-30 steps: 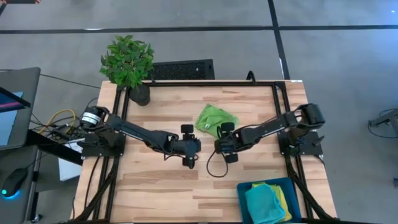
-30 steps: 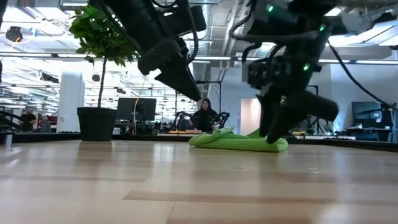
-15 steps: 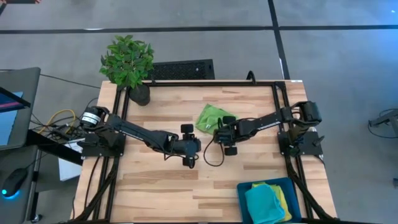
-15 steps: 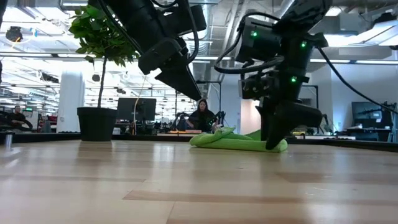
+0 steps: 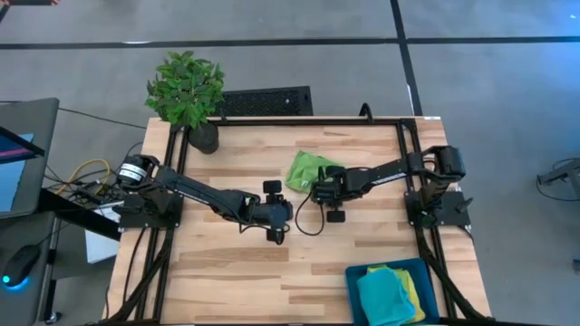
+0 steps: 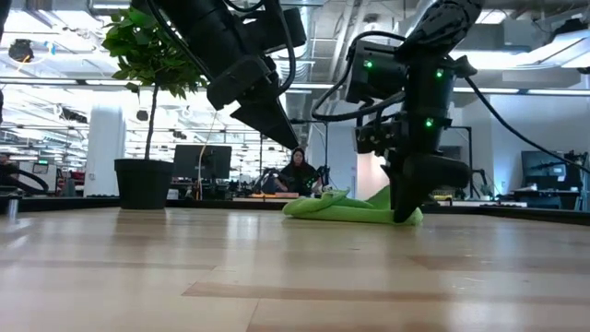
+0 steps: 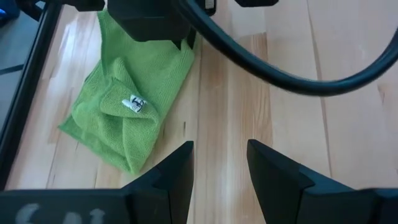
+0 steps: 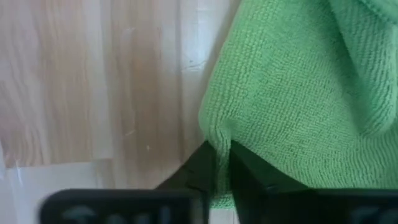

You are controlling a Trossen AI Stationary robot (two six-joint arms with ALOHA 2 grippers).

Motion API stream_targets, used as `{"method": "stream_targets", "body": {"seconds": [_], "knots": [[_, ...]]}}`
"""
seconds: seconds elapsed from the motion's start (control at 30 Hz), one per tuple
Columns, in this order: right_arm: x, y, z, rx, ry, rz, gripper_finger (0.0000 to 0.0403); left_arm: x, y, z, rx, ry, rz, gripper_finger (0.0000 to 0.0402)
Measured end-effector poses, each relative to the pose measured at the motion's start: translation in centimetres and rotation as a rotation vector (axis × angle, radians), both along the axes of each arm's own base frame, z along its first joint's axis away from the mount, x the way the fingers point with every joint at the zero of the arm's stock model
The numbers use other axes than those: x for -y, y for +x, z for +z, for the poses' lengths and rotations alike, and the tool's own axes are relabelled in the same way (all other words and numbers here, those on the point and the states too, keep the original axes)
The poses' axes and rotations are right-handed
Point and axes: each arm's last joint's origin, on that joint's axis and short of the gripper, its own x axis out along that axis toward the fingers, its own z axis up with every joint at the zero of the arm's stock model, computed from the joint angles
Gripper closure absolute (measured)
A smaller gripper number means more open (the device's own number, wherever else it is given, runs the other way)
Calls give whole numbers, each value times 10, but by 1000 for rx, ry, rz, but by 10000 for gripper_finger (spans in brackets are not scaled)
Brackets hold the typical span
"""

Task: Fold microfiber towels
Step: Put the folded green towel into the bin

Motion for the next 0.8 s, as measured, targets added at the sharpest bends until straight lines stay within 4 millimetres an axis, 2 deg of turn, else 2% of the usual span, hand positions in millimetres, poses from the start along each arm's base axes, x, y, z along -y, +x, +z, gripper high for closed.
{"method": "stream_targets", "body": {"seconds": [0.1, 0.17, 0.3, 0.47, 0.8], "knots": [[0, 0, 0, 7, -11, -34, 377, 0, 0, 0, 2, -4, 4, 259], [-3, -1, 0, 10, -43, -37, 390, 0, 0, 0, 4, -11, 12, 259], [-11, -8, 7, -10, -47, -21, 385, 1, 0, 0, 9, -20, 19, 259], [-31, -25, 25, -70, -41, 0, 395, 5, -1, 0, 16, -38, 26, 259], [-71, -65, 70, -70, 32, 33, 397, 18, -1, 2, 84, -113, 58, 259]]}}
